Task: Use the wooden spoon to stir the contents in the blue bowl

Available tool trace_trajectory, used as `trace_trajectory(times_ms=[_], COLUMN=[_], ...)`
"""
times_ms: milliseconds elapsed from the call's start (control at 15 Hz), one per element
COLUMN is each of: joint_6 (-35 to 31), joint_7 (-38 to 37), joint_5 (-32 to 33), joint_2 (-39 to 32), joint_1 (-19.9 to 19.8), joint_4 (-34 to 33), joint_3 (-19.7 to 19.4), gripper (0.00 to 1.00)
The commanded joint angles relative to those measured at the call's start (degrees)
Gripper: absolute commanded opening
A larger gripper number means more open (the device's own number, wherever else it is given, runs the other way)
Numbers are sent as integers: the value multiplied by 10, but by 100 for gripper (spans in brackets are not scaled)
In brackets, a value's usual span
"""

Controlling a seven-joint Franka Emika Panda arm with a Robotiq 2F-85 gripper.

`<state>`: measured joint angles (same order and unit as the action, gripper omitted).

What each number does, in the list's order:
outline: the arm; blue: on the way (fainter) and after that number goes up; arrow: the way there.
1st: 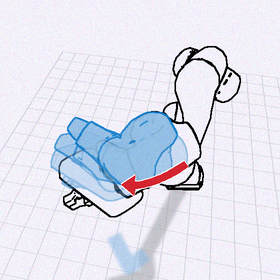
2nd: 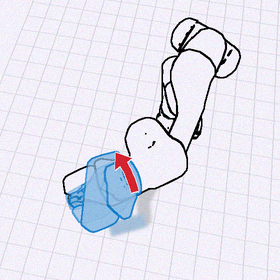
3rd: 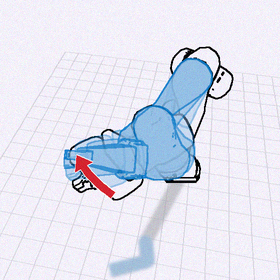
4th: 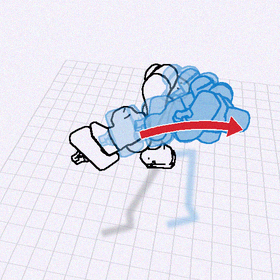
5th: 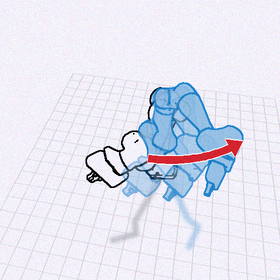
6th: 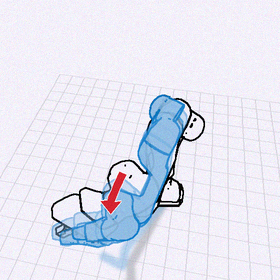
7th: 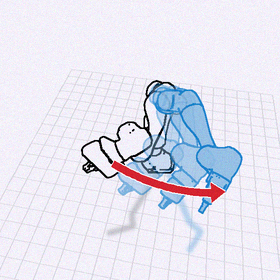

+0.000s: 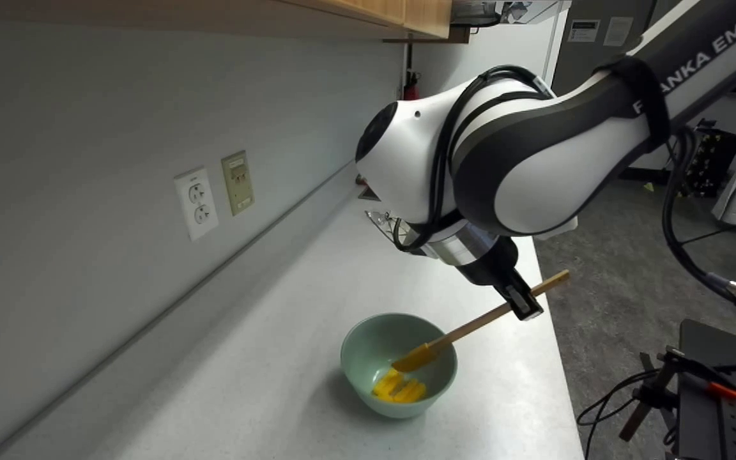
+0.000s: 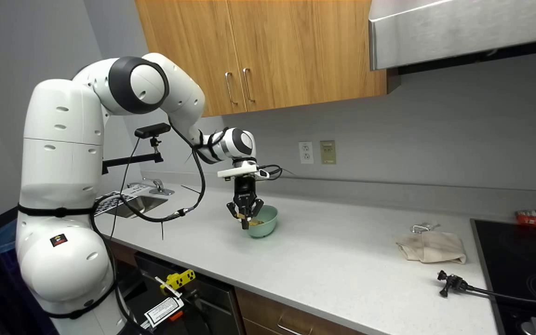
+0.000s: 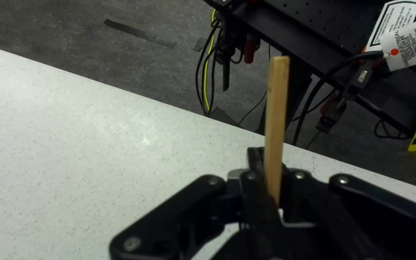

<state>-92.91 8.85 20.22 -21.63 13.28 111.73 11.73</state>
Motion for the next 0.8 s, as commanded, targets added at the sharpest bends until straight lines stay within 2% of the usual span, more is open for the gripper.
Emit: trace_trajectory(times_ms=[0,400,600,733], joint_6=[14,5,-4,-14], joint_7=[52,132,118,94], joint_5=[-44,-133,-135,-113], joint_2=[2,1,1,0], joint_1=[-7,-16,-13,-9], joint_4=[-9,-31,-40,-40], joint_3=[12,25,17,9], gripper=[2,2,2,2])
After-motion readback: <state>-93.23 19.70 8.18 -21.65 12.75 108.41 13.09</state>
